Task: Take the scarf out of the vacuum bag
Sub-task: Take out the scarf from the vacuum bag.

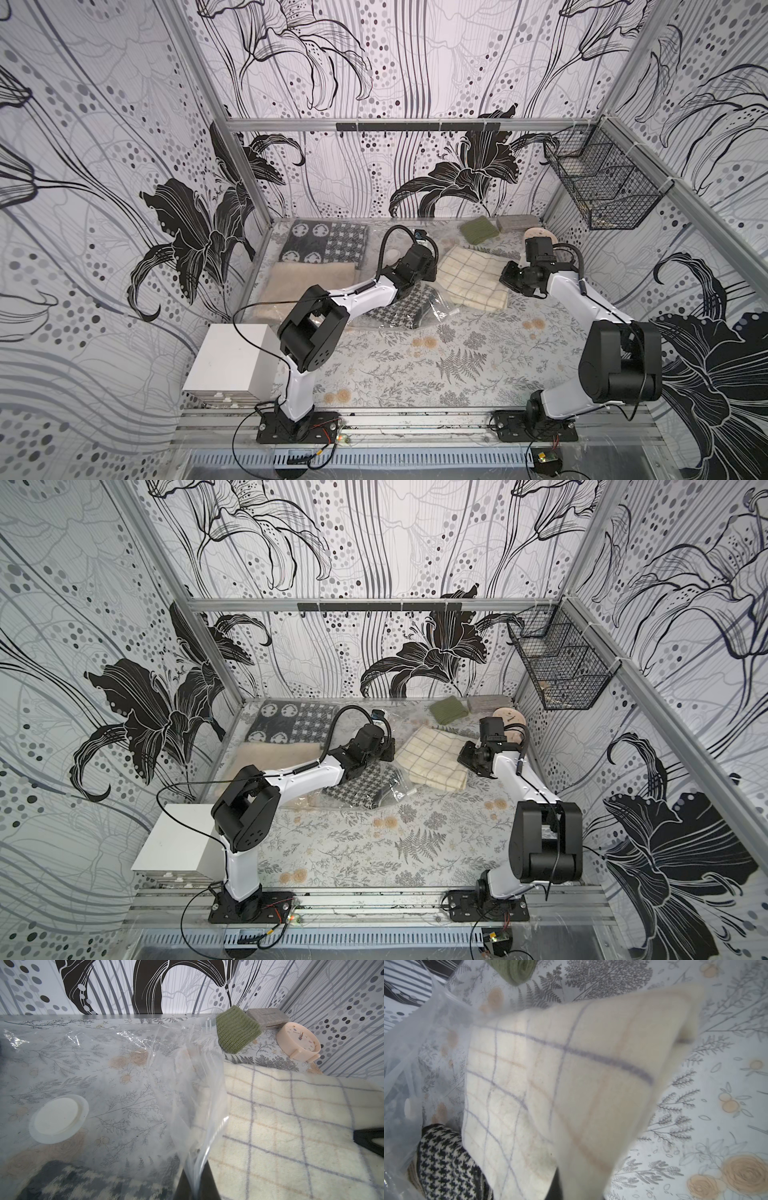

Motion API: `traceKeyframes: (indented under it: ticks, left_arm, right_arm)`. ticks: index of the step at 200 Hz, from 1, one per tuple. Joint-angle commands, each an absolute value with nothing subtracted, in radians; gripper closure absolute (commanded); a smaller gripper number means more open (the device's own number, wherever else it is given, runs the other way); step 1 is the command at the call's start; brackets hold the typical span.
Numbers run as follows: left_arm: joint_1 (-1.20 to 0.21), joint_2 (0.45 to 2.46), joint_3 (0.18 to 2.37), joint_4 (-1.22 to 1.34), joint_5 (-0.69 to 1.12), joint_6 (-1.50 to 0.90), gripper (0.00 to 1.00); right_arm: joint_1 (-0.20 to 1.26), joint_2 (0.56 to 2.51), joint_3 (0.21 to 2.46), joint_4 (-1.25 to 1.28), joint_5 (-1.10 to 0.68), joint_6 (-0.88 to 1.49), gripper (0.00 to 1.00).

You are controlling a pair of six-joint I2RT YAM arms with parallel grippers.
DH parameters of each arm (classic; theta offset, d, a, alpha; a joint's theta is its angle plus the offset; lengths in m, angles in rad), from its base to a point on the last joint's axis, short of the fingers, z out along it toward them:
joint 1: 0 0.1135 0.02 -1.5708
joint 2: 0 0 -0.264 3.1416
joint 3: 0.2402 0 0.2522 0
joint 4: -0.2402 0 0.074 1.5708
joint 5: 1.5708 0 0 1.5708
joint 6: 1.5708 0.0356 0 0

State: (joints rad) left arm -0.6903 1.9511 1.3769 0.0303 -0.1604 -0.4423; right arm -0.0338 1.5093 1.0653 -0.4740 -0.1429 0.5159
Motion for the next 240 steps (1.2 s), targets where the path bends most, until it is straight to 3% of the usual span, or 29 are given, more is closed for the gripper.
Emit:
traceKeyframes:
  ticks: [1, 147, 240]
  left_arm:
    - [-0.687, 1.931, 1.367, 0.087, -0.18, -0.449, 1.0]
    - [-0.684, 1.93, 1.347, 0.095, -0.185, -0.457, 1.0]
    - [-0.675, 1.916, 1.321, 0.109, -0.197, -0.456, 1.0]
  right_arm:
    - [-0.066, 1.459, 1.049, -0.506, -0.096, 0.551, 1.0]
    - [-0.274, 1.34, 0.913, -0.584, 0.069, 0.717, 1.0]
    - [-0.304, 1.158, 0.669, -0.576, 0.17, 1.078, 1.0]
